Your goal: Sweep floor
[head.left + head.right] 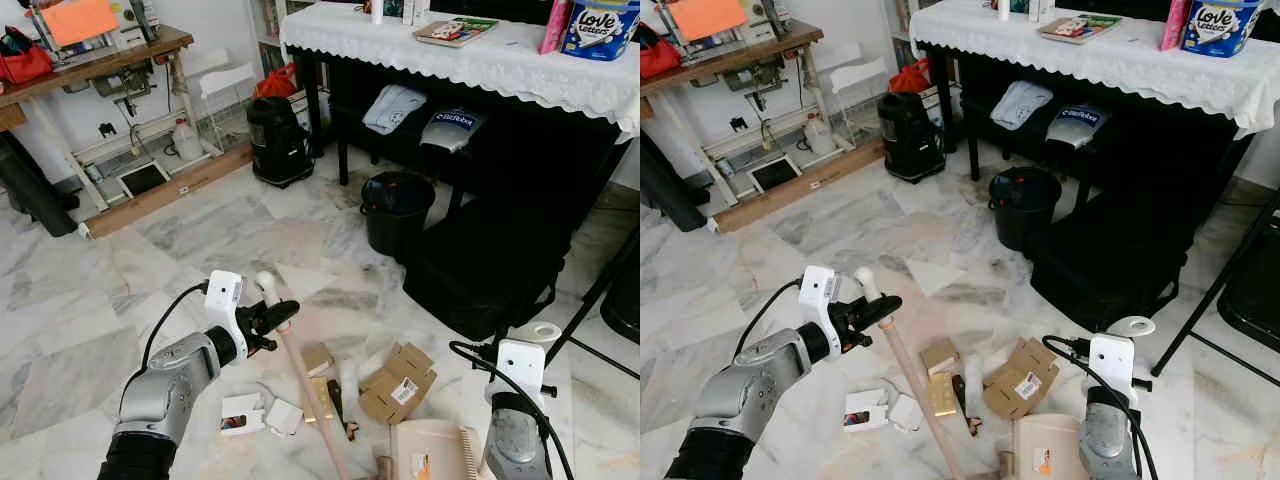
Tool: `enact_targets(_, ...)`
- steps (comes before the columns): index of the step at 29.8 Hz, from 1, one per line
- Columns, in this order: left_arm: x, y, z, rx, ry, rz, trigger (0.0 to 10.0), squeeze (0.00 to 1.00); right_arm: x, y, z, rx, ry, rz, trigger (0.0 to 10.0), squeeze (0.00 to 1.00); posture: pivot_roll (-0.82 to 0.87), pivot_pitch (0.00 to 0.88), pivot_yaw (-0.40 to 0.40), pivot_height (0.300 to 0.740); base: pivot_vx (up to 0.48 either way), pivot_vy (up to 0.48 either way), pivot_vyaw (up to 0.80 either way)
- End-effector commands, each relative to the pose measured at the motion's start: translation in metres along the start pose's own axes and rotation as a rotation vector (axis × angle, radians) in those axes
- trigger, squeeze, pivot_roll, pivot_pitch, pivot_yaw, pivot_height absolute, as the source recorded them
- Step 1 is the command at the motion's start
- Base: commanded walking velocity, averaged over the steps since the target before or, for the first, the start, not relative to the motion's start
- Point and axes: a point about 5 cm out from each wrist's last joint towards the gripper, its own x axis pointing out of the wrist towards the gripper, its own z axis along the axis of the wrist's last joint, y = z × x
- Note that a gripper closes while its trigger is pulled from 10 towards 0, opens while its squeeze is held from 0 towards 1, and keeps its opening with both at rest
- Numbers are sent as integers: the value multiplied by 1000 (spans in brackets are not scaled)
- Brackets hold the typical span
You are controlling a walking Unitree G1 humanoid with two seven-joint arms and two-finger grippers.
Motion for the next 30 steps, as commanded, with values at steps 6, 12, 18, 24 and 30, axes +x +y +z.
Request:
enact_targets(6,1,-6,10,-14,-48,-24,10000,0,-11,5,-12,-30,60,33,10000,0,-13,0,123,740,0,0,0)
enact_targets(12,-6,13,41,-8,-247,119,10000,0,-11,4,-12,-31,54,31,10000,0,-10,0,124,740,0,0,0)
enact_targets(18,-15,26,54,59,-326,228,10000,0,-12,6,-11,-28,47,32,10000,0,-8,0,121,740,0,0,0)
enact_targets(24,-14,30,36,271,-166,222,10000,0,-11,6,-11,-30,43,39,10000,0,-10,0,119,740,0,0,0)
enact_targets(30,-12,27,25,289,-108,191,10000,0,-11,6,-11,-32,48,46,10000,0,-11,0,118,740,0,0,0)
